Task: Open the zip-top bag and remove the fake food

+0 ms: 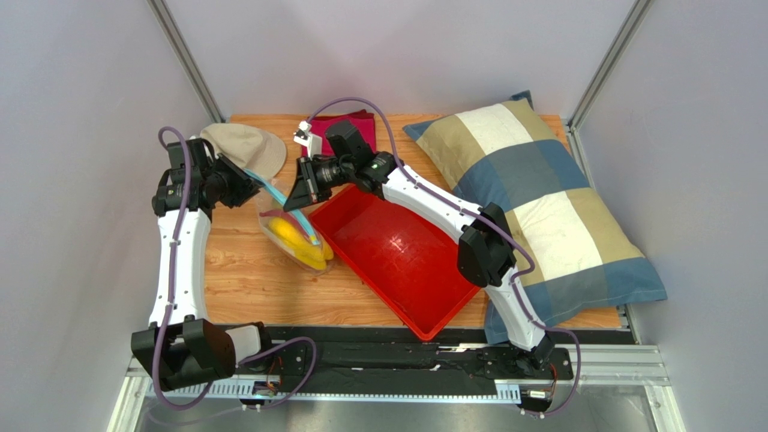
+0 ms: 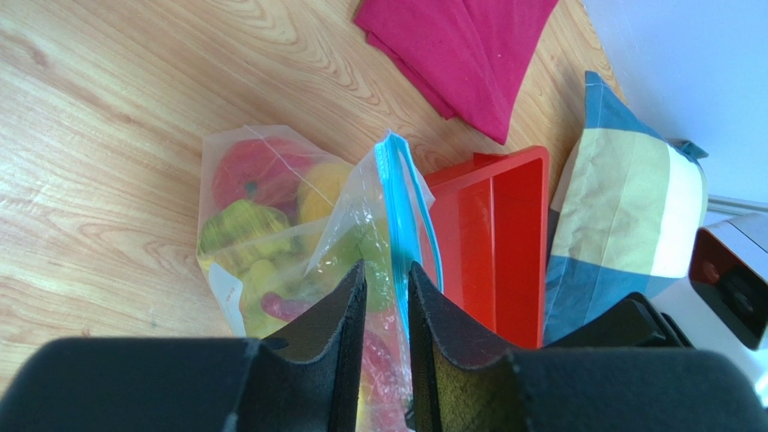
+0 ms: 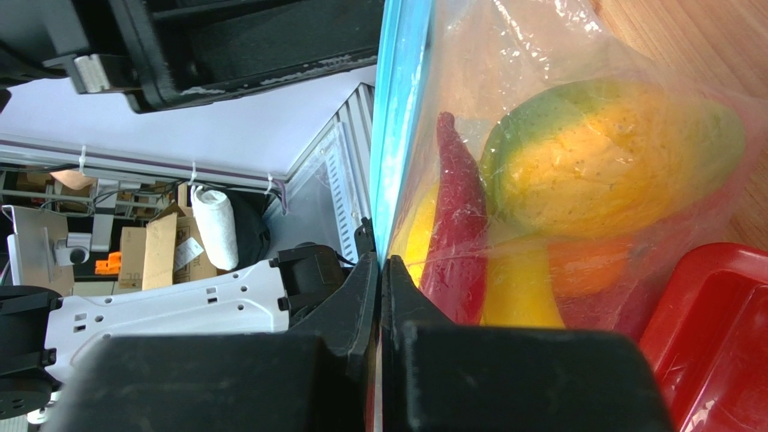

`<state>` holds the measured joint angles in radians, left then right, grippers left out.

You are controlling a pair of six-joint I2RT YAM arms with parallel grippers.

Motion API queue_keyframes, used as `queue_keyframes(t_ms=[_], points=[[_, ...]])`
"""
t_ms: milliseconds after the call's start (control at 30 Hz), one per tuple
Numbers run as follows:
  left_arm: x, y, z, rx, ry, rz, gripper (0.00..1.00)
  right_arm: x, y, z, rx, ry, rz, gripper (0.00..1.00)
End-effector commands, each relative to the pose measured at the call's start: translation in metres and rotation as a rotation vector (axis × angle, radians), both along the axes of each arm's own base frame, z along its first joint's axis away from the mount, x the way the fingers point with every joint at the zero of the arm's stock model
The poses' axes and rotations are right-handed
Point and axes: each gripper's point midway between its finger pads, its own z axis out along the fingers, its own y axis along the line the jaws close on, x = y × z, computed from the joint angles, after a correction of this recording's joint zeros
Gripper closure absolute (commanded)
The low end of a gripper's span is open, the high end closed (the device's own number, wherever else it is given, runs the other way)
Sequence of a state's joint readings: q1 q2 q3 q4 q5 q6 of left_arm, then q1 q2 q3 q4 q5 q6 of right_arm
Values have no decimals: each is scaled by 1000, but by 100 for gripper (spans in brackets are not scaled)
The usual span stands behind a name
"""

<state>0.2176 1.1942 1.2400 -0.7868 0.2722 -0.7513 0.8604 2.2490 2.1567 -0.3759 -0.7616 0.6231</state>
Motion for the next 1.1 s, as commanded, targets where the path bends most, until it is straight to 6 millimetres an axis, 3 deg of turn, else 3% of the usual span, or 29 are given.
queue_keyframes(t_ms=[0, 367, 467, 533, 600, 633, 667, 733, 833, 1033, 1067], points=[[12, -2, 7, 2, -47, -37, 69, -8, -3, 45, 103, -56, 33, 100], [27, -11, 5, -57, -74, -81, 62, -10, -3, 42, 94, -50, 38, 100], [30, -11, -1, -65, -58, -93, 67, -10, -3, 42, 92, -53, 39, 100], [31, -13, -5, -68, -50, -110, 80, -10, -3, 40, 86, -51, 38, 99], [31, -15, -6, -72, -48, -130, 92, -9, -4, 39, 78, -47, 28, 91], [31, -16, -5, -67, -55, -146, 95, -9, -4, 39, 72, -43, 25, 78], [31, -20, -4, -71, -61, -173, 100, -8, -5, 39, 68, -44, 18, 72], [26, -21, 0, -35, -73, -219, 100, -5, -9, 39, 32, -46, -20, 56], [12, -17, 5, 47, -74, -254, 100, -4, -13, 45, 4, -70, -44, 42], [-8, -28, 20, 42, -145, -289, 100, -2, -21, 27, -98, -90, -75, 37], [-11, -31, 19, 25, -145, -284, 100, -3, -22, 26, -107, -94, -74, 32]])
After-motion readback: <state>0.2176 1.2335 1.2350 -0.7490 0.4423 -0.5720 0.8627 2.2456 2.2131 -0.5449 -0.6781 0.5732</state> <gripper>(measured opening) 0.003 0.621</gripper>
